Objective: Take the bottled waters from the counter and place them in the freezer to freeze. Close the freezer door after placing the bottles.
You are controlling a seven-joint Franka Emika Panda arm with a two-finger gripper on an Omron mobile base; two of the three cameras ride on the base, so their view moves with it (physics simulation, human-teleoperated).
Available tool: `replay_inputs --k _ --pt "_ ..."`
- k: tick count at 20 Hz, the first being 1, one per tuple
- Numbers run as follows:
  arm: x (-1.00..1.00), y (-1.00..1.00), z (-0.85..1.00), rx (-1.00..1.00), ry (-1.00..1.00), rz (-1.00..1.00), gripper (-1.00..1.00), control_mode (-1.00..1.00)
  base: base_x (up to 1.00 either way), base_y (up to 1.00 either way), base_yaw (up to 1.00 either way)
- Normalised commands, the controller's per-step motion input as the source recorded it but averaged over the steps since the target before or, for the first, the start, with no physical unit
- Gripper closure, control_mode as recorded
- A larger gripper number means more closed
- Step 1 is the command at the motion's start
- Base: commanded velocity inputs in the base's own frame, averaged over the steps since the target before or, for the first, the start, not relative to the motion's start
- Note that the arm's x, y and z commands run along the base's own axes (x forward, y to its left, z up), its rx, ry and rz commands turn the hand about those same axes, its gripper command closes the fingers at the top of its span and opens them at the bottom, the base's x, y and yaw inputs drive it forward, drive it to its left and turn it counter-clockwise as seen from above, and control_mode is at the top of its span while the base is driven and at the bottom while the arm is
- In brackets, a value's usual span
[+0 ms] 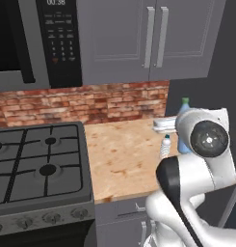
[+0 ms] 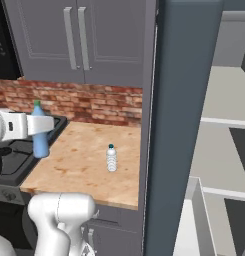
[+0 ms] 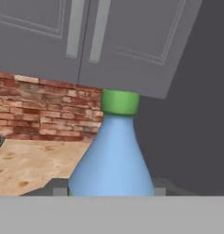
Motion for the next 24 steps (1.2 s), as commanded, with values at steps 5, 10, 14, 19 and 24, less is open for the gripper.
replay_inputs --k 5,10,14,19,24 --pt "-0.53 0.0 0.0 0.08 -0.13 0.31 1.0 -1.0 0.0 0.0 0.0" --pt "-0.49 0.0 0.0 0.07 -0.27 0.18 1.0 -1.0 0.0 0.0 0.0" --pt "-0.32 -0.06 -0.04 0.04 -0.23 0.07 1.0 -1.0 0.0 0.0 0.0" --pt "-0.22 -0.25 -0.01 0.1 -0.08 0.01 1.0 -1.0 0.0 0.0 0.0" --pt "-0.21 -0.32 -0.11 0.16 -0.05 0.01 1.0 -1.0 0.0 0.0 0.0"
